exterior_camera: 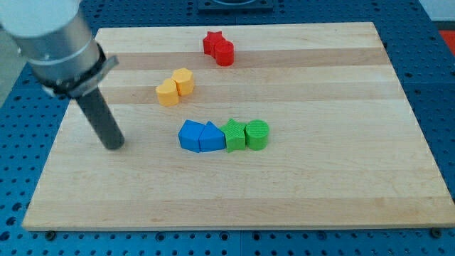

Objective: Separate the yellow blocks

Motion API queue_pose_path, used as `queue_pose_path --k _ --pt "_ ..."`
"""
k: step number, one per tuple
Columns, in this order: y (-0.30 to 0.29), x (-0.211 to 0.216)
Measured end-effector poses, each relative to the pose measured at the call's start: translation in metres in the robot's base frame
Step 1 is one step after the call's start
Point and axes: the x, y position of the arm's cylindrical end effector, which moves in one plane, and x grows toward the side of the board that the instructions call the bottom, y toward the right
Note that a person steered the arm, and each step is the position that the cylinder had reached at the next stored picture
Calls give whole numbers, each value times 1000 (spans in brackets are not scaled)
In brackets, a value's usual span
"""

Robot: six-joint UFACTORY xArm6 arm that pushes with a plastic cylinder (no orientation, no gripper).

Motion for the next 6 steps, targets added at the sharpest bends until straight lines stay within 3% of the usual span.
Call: queue_pose_path --k 1,2,4,6 --pt "0 -51" --pt "17 -75" --pt "55 -78" --pt "86 -132"
